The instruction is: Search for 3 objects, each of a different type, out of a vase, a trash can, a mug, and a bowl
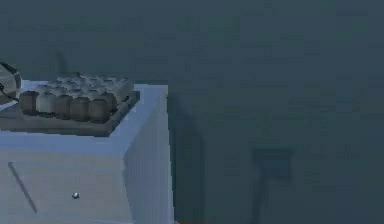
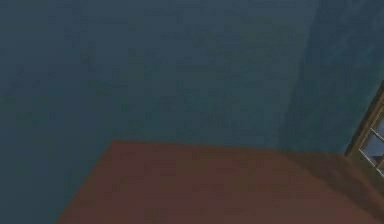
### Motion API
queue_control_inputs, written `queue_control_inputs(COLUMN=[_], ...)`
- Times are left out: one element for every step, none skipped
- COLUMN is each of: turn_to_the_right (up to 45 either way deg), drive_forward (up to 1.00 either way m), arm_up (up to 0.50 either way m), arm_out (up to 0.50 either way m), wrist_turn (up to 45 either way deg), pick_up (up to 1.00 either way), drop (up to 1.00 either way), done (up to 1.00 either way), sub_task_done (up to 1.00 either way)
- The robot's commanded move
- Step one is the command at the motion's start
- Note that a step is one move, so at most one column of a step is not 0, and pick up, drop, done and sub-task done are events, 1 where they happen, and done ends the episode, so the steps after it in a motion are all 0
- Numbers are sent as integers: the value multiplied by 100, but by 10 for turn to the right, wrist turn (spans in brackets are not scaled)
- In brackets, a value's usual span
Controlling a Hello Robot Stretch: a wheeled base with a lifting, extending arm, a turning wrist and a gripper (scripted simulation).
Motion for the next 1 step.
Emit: queue_control_inputs(turn_to_the_right=[-420], drive_forward=[0], arm_up=[0], arm_out=[0], wrist_turn=[0], pick_up=[0], drop=[0], done=[0], sub_task_done=[0])
